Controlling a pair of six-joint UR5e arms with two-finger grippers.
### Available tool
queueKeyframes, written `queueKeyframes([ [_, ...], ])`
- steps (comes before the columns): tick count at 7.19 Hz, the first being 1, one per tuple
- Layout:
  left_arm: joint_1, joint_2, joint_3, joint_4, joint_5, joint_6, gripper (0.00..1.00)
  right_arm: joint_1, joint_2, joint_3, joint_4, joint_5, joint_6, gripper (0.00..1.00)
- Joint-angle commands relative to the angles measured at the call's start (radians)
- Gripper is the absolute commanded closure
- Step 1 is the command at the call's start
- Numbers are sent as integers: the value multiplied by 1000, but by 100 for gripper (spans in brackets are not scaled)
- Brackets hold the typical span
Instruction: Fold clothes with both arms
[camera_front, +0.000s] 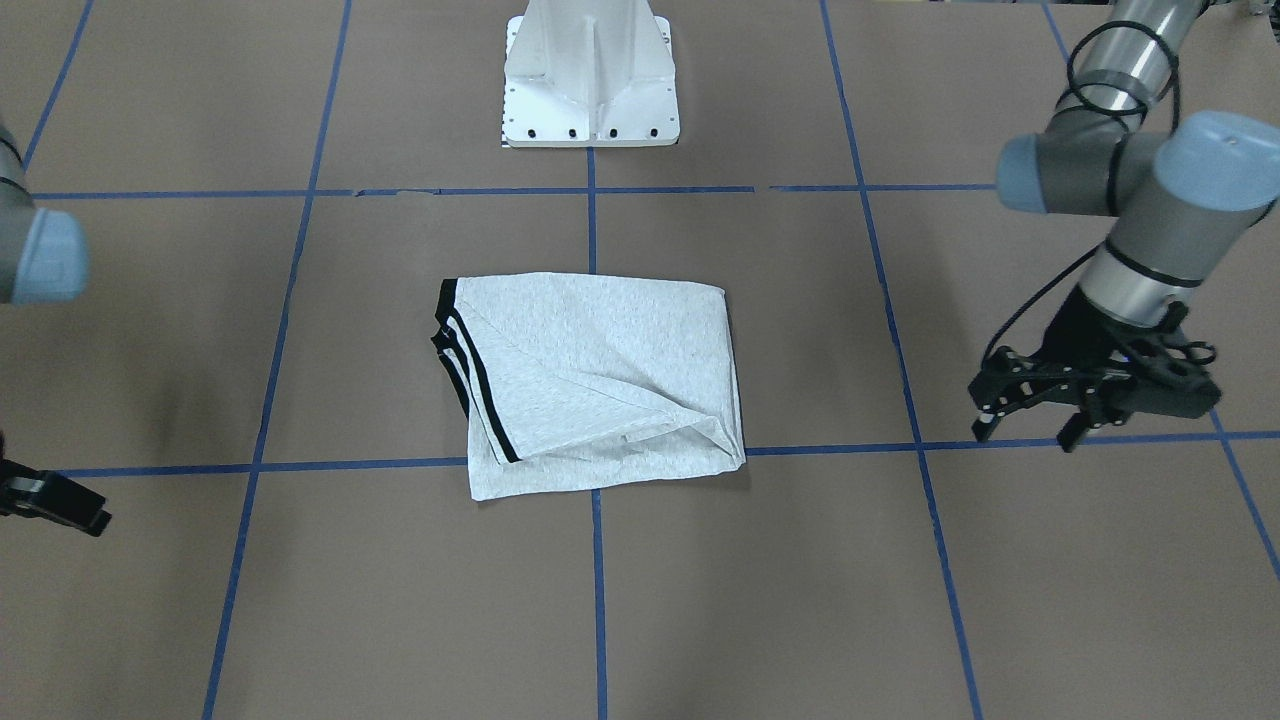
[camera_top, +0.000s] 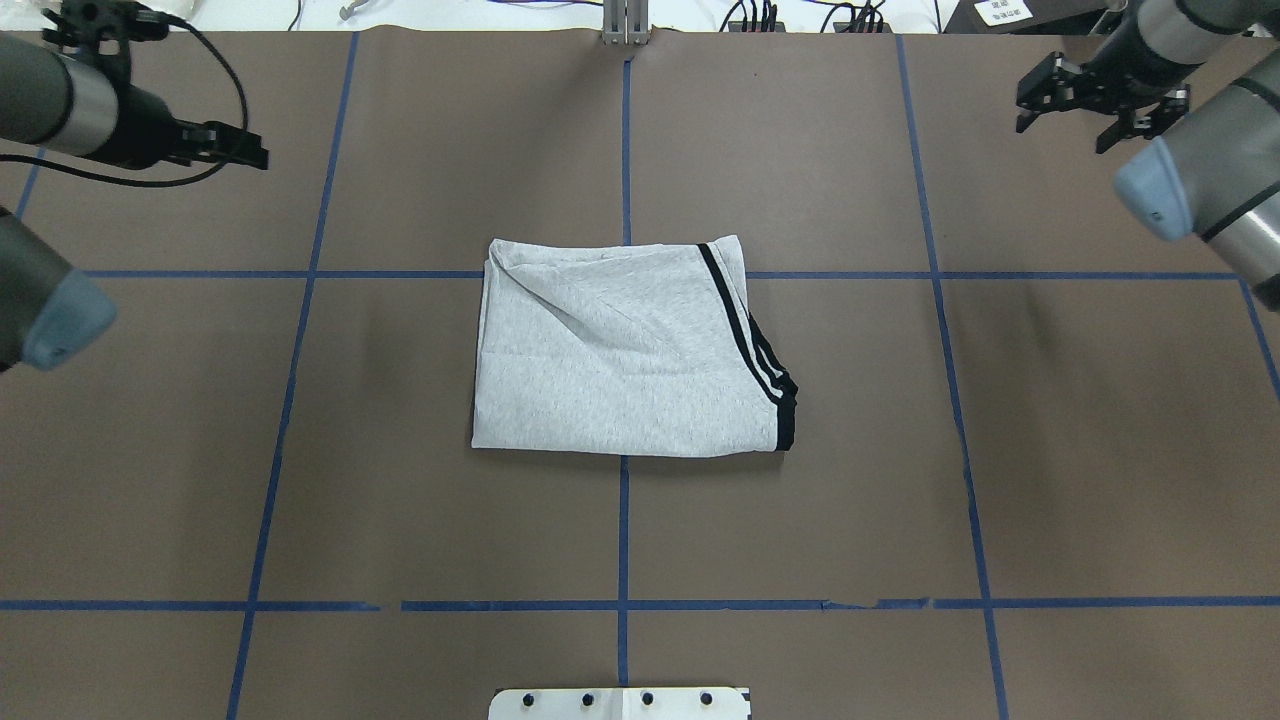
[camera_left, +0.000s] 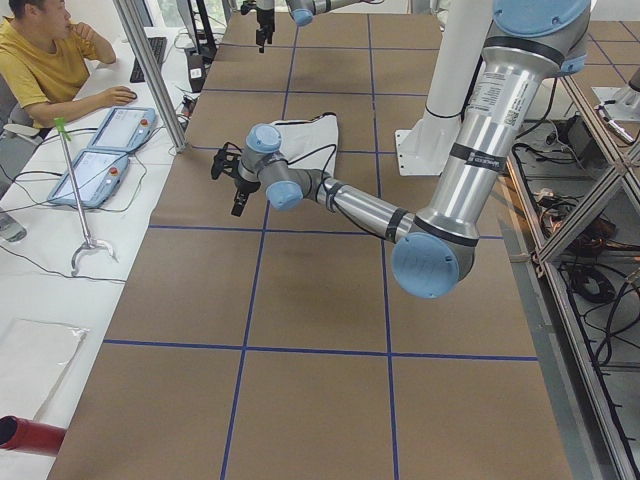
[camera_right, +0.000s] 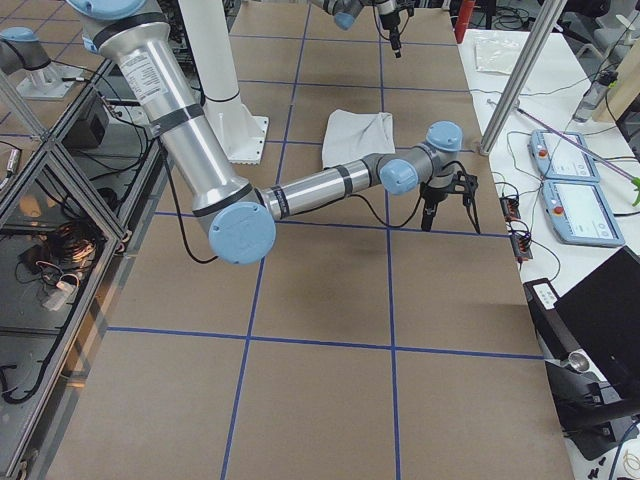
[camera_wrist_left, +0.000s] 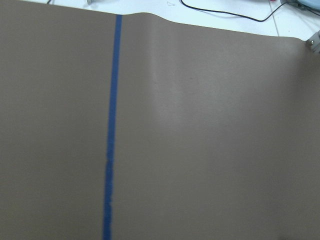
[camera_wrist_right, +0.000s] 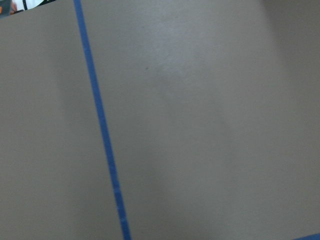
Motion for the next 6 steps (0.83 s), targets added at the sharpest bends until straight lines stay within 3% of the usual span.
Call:
queueKeyframes([
  [1,-213,126,-4,43,-122,394,0,160,-151,7,-8,83,-341,0],
  [4,-436,137,-8,344,-208,772,0,290,-293,45,-10,127,-623,0],
  [6,-490,184,-8,344,-248,816,0,319,-347,56,-10,127,-734,0],
])
